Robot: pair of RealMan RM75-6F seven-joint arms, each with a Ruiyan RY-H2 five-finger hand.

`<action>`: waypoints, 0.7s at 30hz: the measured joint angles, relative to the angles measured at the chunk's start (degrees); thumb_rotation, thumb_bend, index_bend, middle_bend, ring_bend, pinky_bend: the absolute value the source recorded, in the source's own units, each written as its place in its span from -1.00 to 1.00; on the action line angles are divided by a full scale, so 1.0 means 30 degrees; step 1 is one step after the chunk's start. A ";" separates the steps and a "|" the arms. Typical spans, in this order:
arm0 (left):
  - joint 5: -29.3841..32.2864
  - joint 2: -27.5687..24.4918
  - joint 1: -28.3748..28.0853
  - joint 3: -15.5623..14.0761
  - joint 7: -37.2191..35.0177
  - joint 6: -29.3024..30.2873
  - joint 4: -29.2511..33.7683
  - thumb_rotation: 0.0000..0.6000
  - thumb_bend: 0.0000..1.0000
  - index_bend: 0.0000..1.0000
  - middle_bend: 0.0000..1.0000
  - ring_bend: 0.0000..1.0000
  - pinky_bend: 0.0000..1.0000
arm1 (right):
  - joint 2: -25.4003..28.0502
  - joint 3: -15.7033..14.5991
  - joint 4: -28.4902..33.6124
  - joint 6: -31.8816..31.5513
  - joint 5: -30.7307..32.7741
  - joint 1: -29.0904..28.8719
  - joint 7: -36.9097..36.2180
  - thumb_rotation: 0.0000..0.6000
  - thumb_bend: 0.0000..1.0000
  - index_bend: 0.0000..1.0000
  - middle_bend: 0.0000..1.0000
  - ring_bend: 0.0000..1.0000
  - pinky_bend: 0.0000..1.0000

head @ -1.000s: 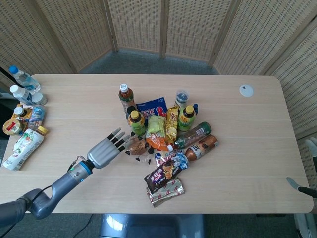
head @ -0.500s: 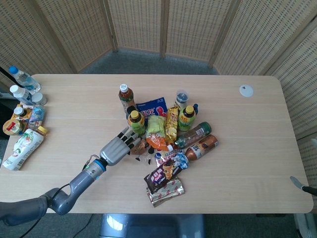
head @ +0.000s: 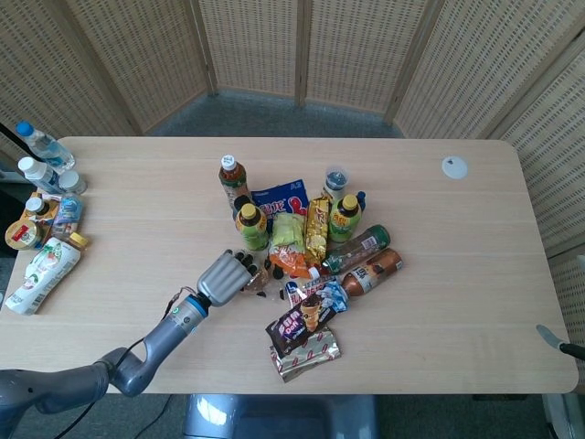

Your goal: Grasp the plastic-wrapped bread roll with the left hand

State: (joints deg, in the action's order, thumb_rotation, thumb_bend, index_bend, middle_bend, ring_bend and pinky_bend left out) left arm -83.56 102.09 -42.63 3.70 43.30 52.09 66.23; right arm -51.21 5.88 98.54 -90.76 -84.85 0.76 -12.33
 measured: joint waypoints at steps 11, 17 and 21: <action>-0.1955 -0.0982 -0.0101 -0.0433 -0.2066 0.2201 0.0920 1.00 -1.00 0.61 0.74 0.42 0.80 | 0.0038 0.0033 0.0022 -0.0130 -0.0036 0.0067 -0.0086 0.95 -1.00 -1.00 -1.00 -1.00 -1.00; -0.2492 -0.2979 -0.0131 -0.0316 -0.2058 0.2862 0.3332 1.00 -1.00 0.63 0.76 0.43 0.80 | 0.0016 -0.0012 0.0130 -0.0178 -0.0174 0.0081 0.0074 0.95 -1.00 -1.00 -1.00 -1.00 -1.00; -0.2696 -0.4396 -0.0112 -0.0100 -0.1898 0.3290 0.5253 1.00 -1.00 0.63 0.75 0.43 0.80 | -0.0004 -0.0041 0.0190 -0.0201 -0.0224 0.0096 0.0235 0.96 -1.00 -1.00 -1.00 -1.00 -1.00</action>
State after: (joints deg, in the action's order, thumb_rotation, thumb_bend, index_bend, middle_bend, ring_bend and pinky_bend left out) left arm -91.65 88.90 -42.97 3.40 37.60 61.96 81.99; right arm -51.23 5.75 99.11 -91.37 -85.52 1.05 -11.62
